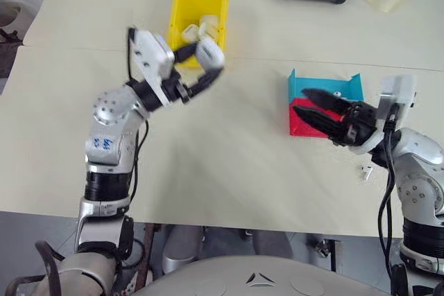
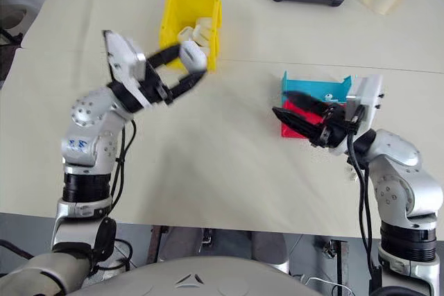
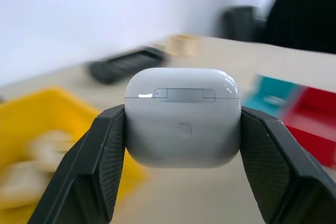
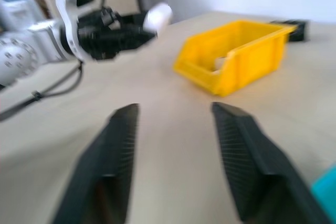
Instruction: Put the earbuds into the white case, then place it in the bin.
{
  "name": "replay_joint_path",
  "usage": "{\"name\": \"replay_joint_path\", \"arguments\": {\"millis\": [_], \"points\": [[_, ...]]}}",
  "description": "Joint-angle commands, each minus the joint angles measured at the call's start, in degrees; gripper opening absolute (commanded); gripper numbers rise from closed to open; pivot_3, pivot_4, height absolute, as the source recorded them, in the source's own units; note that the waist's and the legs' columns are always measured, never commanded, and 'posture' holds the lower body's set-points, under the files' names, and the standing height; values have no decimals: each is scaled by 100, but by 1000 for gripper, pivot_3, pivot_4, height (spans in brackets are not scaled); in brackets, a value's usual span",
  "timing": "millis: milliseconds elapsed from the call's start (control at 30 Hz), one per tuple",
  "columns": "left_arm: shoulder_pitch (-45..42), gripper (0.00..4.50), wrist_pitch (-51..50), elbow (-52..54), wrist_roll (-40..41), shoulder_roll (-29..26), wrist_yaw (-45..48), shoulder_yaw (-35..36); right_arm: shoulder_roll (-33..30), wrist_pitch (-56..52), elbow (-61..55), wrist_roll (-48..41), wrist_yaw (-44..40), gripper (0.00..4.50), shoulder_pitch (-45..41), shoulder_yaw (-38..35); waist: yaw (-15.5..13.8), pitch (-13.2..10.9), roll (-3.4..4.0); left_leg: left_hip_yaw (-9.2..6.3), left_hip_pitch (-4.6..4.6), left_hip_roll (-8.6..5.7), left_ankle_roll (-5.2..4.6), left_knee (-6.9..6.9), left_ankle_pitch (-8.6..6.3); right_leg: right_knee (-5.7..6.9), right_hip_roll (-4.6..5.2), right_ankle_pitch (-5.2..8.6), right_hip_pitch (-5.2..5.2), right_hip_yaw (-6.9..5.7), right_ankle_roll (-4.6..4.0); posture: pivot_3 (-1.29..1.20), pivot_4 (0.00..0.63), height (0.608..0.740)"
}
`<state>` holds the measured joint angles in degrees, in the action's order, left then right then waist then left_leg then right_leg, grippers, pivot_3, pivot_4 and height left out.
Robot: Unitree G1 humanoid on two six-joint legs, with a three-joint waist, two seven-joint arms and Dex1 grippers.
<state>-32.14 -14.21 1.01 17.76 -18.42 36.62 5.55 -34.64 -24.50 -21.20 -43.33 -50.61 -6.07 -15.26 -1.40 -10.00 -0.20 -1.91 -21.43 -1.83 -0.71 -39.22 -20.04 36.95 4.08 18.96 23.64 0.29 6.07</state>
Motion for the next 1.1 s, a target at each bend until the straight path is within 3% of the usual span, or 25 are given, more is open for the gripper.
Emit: {"name": "replay_joint_path", "arguments": {"millis": [33,133,300,467,633,867,1100], "points": [[-678,2812,590,-931,-190,-49,-233,174,50,259,-113,103,152,3558,69,-201,-7,0,0,0,1,-3,0,0,0,2,1,0,0,0,0,0,150,740],[-1453,2812,1092,-2364,-444,-126,-356,181,44,344,-164,201,154,4470,100,-122,-10,0,0,0,1,-11,-2,-1,5,2,3,-1,0,-3,1,0,150,740],[-2518,2812,1849,-4488,-640,-151,-347,236,88,392,-308,275,230,4470,136,-59,9,-1,-2,0,1,-22,-6,7,4,6,9,-1,4,-6,3,0,150,740],[-3078,2812,2246,-5781,-647,-10,-23,245,214,408,-506,309,432,4470,188,25,4,-4,-6,-1,-2,-28,-8,8,4,29,16,-1,8,-22,3,0,150,740],[-3259,4472,2398,-6132,-648,88,284,270,272,410,-650,323,545,4500,282,80,4,-6,-10,-2,-2,-36,-10,5,5,42,24,-1,8,-33,3,0,150,740],[-2591,4472,2188,-4772,-459,-158,1114,190,250,458,-569,321,489,4500,332,80,55,-7,-12,-2,-2,-35,-12,6,5,47,25,-1,10,-28,3,0,150,740],[135,4472,783,-943,405,-1089,1968,298,-136,671,89,491,-179,4500,137,14,189,-6,-10,-4,3,-26,-11,7,5,47,26,-1,8,-6,2,0,150,740]]}}
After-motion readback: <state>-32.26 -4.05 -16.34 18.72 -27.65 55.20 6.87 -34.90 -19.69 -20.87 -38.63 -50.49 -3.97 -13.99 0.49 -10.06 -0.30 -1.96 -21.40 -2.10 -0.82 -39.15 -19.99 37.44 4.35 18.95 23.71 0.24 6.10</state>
